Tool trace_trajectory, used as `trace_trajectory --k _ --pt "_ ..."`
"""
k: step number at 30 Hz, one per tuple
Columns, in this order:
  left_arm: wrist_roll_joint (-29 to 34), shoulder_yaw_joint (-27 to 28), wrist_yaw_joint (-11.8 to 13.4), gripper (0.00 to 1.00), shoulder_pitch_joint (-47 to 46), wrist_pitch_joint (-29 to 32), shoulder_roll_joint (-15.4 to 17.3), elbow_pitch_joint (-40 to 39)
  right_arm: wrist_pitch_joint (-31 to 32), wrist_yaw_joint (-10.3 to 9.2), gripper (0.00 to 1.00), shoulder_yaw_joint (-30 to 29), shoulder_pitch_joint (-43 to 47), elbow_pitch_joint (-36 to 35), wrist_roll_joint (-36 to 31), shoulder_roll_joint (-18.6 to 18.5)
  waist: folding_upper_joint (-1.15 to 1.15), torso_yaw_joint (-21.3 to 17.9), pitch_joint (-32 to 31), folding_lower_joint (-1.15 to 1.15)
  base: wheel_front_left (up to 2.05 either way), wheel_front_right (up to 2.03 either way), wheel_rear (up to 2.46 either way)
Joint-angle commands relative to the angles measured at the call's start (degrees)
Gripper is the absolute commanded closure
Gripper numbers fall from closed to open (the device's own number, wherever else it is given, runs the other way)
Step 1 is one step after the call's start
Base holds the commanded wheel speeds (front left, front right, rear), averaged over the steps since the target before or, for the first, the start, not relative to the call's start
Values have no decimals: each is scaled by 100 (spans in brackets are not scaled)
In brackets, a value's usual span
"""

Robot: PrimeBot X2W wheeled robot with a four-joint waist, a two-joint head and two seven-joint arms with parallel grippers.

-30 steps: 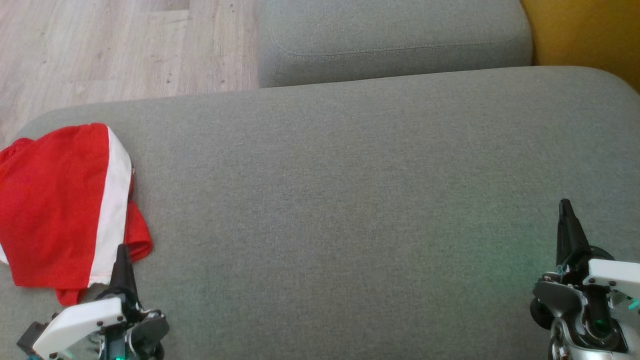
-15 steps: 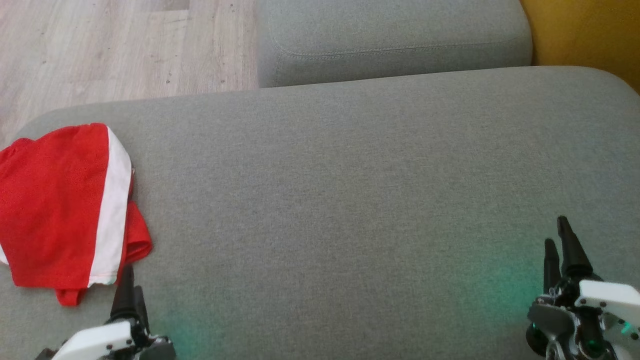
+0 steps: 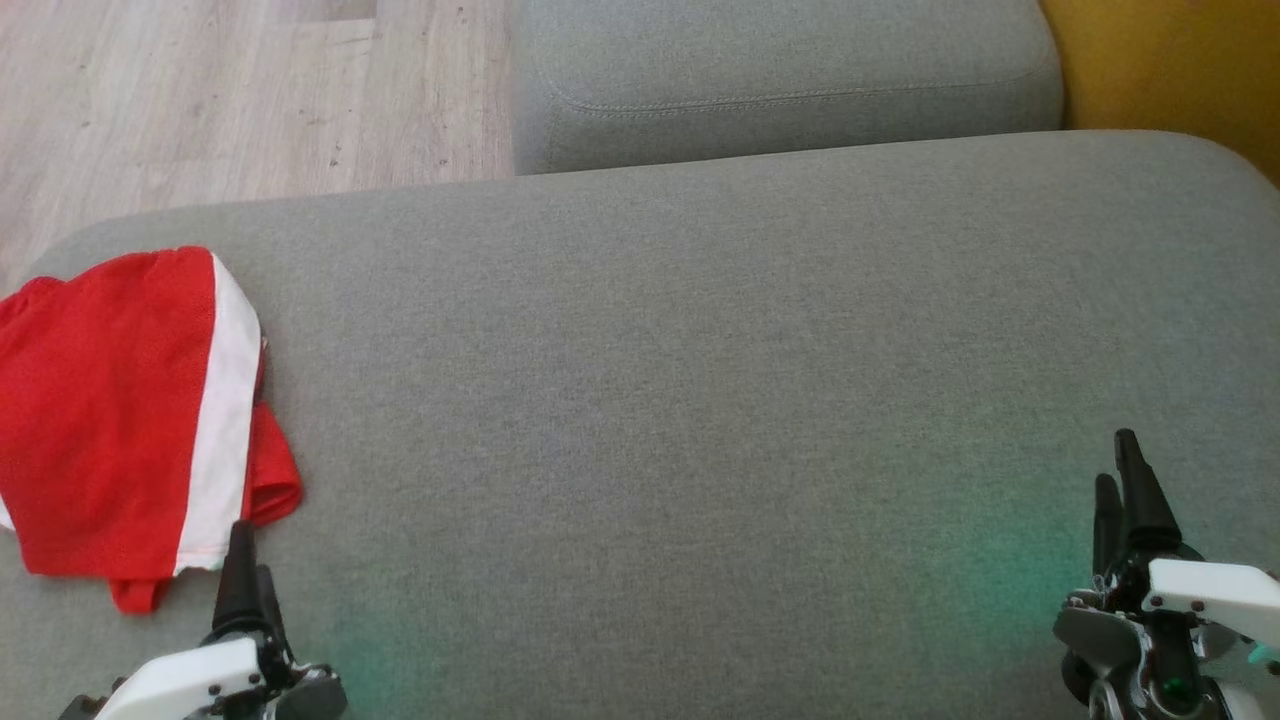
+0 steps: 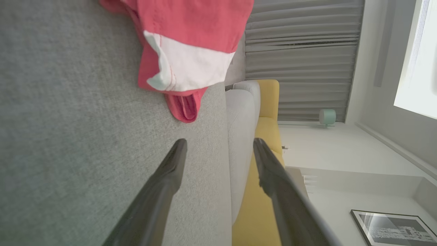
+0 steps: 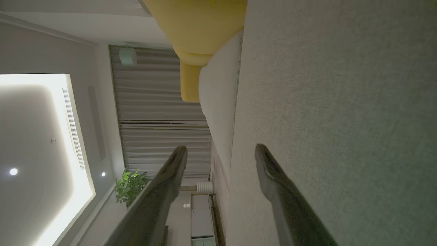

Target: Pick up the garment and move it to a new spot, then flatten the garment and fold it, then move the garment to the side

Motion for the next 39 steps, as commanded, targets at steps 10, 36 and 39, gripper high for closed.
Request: trace_trajectory --k 10,36,39 --pt "420 238 -9 0 -212 -217 49 -290 -224 10 0 10 -266 -379 -857 -31 0 -8 2 0 0 0 0" --pt "2674 -6 224 0 -218 -637 62 -1234 -646 19 0 365 -271 -1210 -4160 -38 0 -12 26 0 0 0 0" --pt "2972 -93 255 0 -204 -687 63 -1335 -697 20 0 400 -268 -1259 -4427 -39 0 -20 28 0 0 0 0"
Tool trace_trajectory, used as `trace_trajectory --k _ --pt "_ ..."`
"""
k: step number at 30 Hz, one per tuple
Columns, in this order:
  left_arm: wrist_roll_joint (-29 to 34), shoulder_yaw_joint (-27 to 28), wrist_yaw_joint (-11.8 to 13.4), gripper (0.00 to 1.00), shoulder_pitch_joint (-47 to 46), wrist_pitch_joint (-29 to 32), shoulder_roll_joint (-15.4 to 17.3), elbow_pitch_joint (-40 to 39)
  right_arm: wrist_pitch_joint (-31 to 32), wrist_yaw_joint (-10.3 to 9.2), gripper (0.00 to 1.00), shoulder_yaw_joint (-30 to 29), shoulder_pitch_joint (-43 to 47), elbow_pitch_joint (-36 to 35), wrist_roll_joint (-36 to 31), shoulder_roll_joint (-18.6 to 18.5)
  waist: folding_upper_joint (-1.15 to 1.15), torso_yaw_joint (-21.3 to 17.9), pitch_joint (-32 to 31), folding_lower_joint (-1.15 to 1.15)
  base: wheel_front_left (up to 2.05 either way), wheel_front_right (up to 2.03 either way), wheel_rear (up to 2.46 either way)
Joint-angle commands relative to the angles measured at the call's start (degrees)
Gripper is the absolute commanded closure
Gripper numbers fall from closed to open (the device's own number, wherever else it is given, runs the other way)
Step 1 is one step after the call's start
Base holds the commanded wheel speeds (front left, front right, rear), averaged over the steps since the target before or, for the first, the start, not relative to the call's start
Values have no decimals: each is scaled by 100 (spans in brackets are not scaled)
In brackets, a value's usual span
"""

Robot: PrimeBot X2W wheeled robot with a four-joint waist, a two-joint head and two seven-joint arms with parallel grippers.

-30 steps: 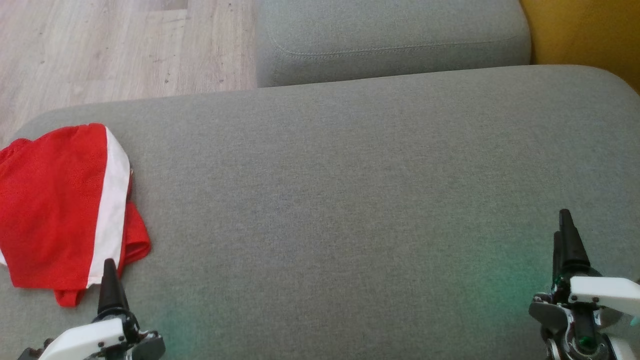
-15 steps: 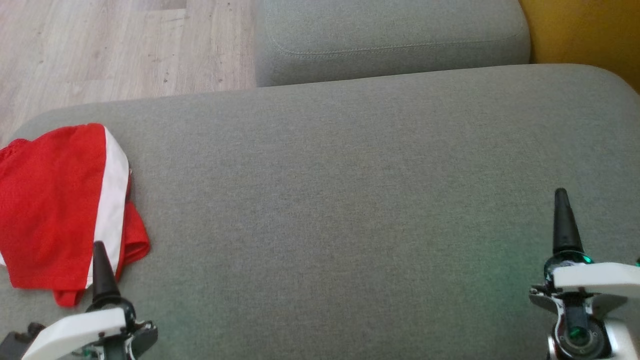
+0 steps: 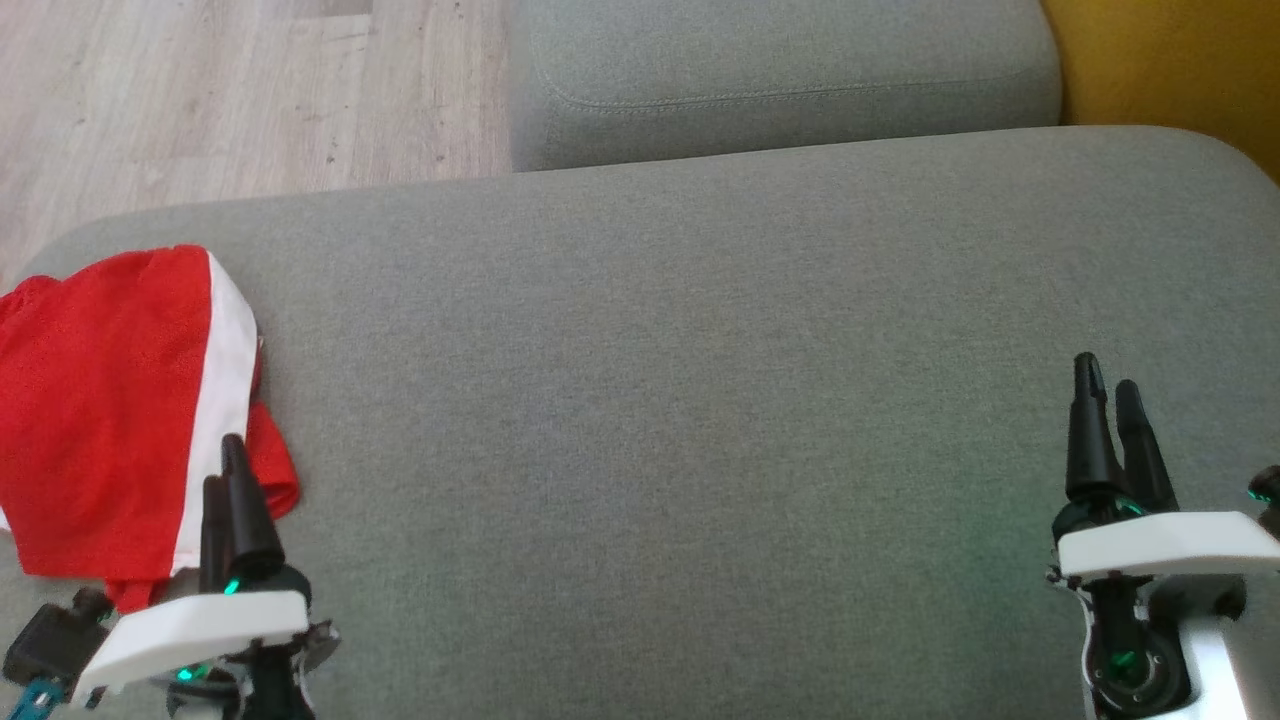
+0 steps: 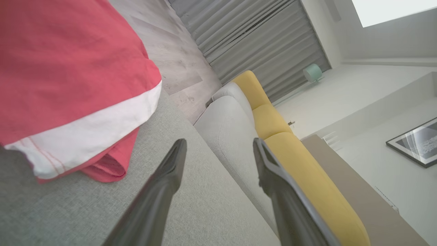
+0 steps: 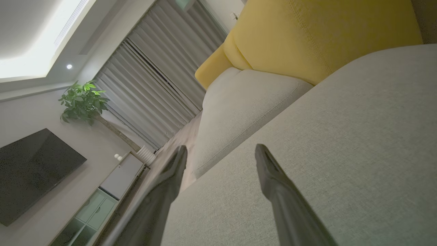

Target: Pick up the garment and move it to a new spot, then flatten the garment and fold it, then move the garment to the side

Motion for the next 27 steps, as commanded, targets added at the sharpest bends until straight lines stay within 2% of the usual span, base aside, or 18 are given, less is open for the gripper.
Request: trace_trajectory --k 1,14,22,27 --pt "236 18 10 0 -193 -77 62 -289 -86 21 0 100 -255 -285 -253 -39 0 -6 -1 0 0 0 0" --pt "1518 -338 59 0 -168 -295 69 -544 -305 26 0 267 -230 -389 -1456 -43 0 -78 39 0 0 0 0" --pt "2697 -687 16 0 -171 -446 76 -466 -457 29 0 331 -204 -411 -2242 -45 0 -103 50 0 0 0 0" --pt "3283 -891 86 0 -166 -531 150 -440 -542 31 0 345 -191 -420 -2659 -46 0 -117 61 0 0 0 0"
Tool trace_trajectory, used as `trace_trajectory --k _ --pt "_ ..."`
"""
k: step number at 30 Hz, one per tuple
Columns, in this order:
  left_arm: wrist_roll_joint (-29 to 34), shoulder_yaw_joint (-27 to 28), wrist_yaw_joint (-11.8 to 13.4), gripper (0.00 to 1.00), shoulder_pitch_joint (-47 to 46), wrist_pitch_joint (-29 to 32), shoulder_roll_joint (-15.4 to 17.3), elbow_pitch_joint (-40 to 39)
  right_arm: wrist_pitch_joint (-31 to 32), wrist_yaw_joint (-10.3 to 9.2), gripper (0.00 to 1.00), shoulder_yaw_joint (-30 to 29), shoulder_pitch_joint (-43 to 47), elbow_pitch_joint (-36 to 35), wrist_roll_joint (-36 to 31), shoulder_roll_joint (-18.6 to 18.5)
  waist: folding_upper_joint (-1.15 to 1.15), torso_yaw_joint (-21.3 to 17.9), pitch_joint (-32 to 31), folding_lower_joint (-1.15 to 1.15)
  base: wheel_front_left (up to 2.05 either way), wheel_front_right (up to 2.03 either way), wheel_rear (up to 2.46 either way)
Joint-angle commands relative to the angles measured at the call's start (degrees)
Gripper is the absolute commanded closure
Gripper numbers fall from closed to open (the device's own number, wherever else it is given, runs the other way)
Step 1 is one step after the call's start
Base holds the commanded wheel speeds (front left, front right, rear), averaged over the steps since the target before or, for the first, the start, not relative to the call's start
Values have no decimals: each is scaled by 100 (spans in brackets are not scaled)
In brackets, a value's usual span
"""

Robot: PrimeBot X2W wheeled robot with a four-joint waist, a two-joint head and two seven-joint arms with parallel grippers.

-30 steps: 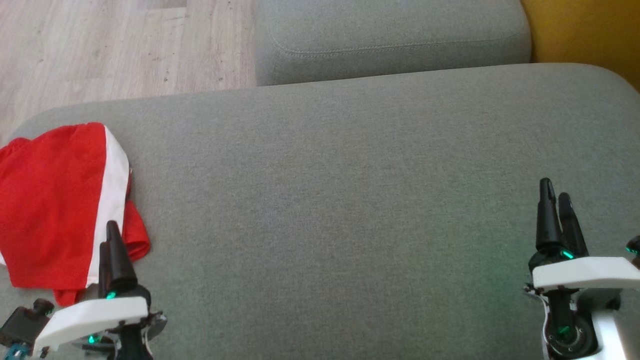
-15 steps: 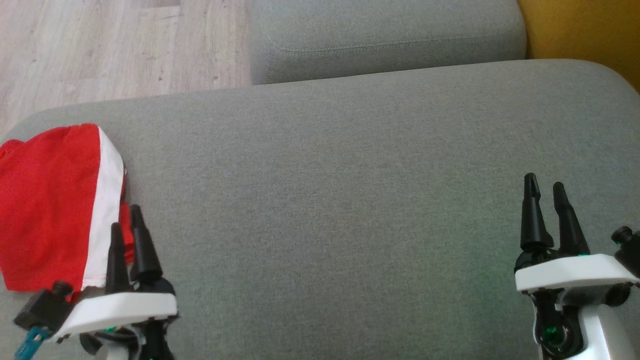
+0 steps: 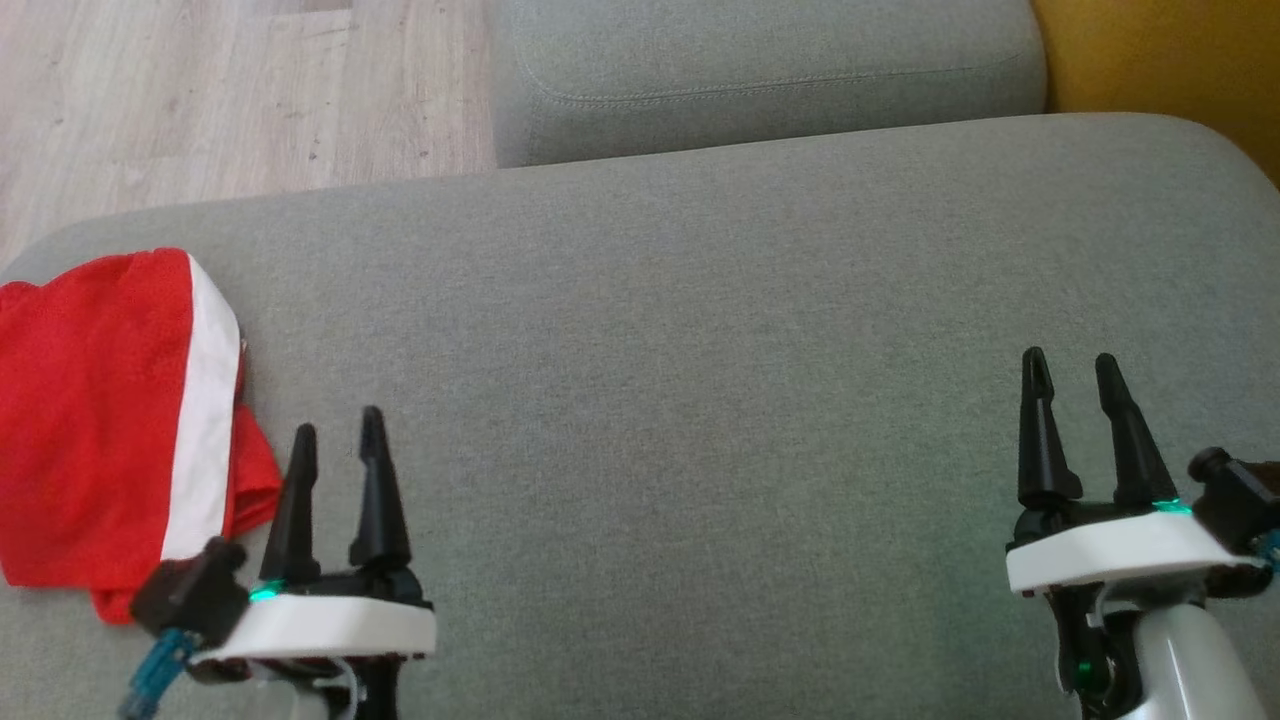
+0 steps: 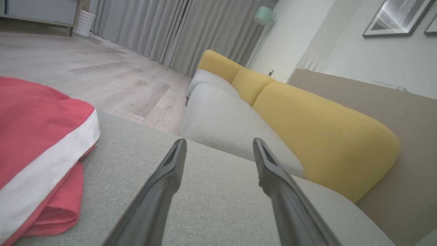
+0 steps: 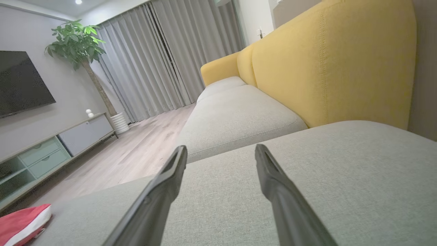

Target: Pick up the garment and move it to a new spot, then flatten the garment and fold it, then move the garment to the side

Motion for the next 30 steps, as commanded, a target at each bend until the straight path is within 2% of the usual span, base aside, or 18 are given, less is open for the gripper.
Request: trace_trajectory --k 1,9,30 --pt "269 31 68 0 -179 -82 97 -173 -92 30 0 102 -191 -250 -240 -46 0 5 4 0 0 0 0" --pt "890 -260 327 0 -216 -199 255 -92 -210 33 0 180 -136 -229 -834 -47 0 3 8 0 0 0 0" --pt "2482 -1240 1226 0 -387 -552 782 247 -565 40 0 320 -107 -340 -2621 -53 0 -111 43 0 0 0 0"
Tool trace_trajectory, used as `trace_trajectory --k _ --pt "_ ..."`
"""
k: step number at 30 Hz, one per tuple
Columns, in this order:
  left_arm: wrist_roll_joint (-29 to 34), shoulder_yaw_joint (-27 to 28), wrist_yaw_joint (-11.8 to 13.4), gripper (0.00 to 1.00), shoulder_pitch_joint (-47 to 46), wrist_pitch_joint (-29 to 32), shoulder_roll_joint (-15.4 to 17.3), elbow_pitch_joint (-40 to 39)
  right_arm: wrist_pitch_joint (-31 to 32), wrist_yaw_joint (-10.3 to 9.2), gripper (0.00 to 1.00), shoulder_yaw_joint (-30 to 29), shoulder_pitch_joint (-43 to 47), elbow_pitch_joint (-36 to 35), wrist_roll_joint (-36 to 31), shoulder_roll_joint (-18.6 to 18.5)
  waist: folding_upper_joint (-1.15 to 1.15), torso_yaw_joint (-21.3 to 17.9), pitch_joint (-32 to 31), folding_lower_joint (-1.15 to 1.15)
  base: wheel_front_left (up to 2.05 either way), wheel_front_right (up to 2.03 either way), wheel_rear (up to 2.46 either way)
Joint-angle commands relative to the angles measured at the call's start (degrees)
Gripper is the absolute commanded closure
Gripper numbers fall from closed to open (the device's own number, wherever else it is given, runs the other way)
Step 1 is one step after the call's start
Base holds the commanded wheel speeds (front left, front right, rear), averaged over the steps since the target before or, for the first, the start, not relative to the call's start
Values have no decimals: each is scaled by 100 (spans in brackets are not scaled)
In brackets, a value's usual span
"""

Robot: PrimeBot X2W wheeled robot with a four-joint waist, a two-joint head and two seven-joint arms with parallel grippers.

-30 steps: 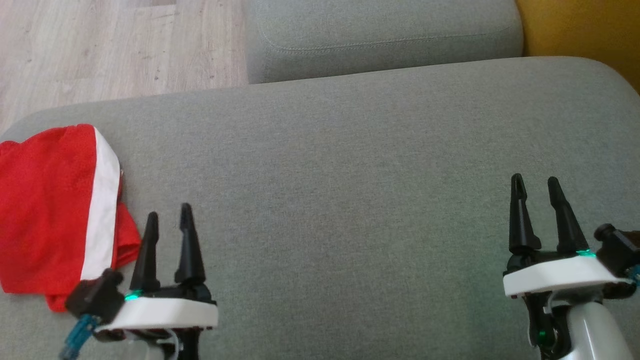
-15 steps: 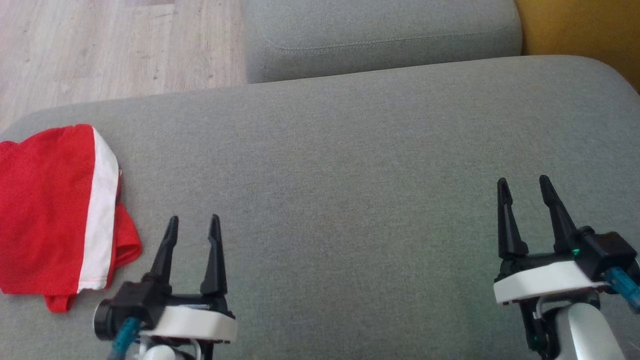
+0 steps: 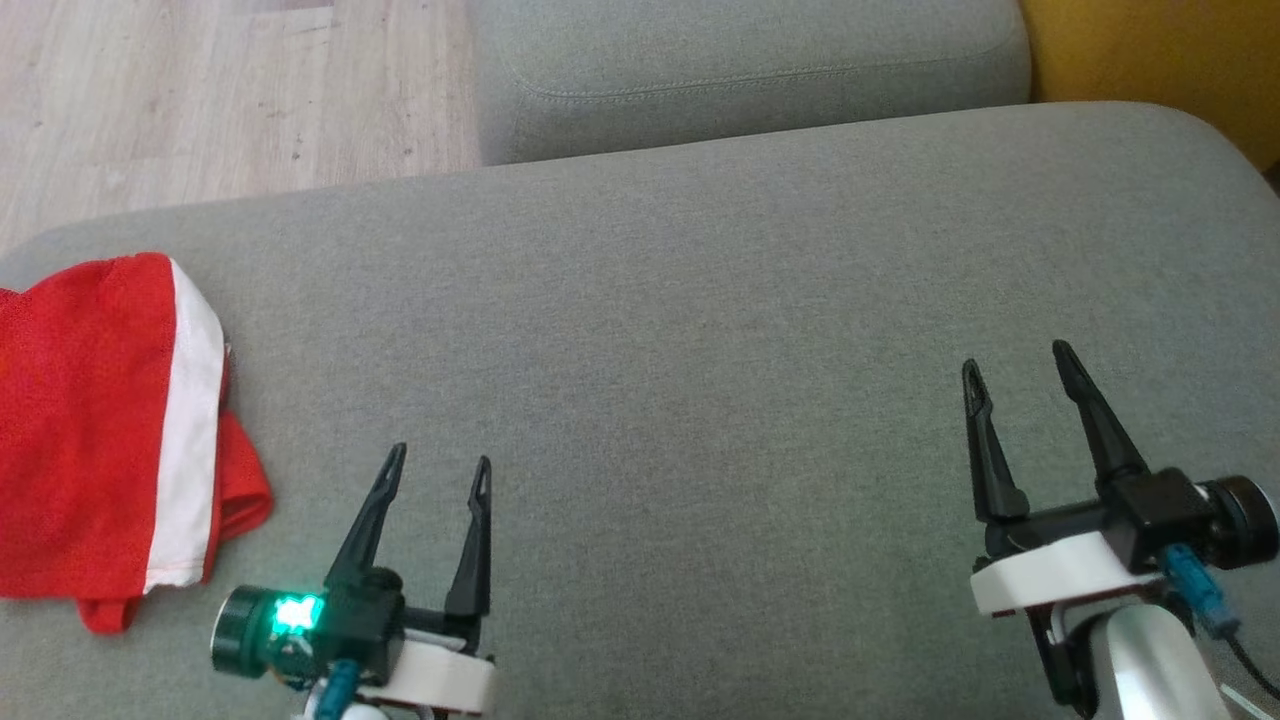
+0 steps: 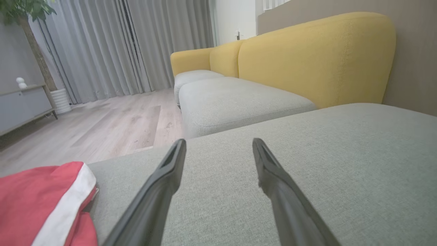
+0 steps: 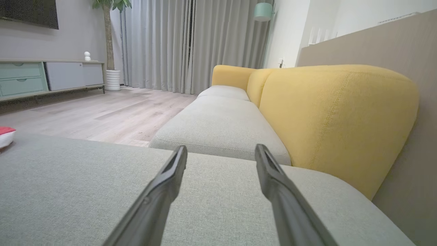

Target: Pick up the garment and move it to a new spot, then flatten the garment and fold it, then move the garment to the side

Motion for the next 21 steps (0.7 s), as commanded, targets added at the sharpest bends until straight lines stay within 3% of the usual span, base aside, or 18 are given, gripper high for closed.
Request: trace_trajectory --k 1,7,12,21 --pt "237 54 118 0 -303 -96 125 -182 -99 40 0 153 -138 -255 -258 -50 0 -9 2 0 0 0 0" --pt "452 -140 301 0 -333 -197 156 -223 -200 42 0 185 -126 -319 -469 -52 0 -20 20 0 0 0 0" --pt "352 -15 222 0 -265 -281 42 -426 -284 44 0 190 -79 -261 -109 -53 0 -12 27 0 0 0 0" --pt "-107 605 -448 0 58 -294 -355 -372 -297 44 0 232 38 -9 1449 -53 0 -9 -12 0 0 0 0"
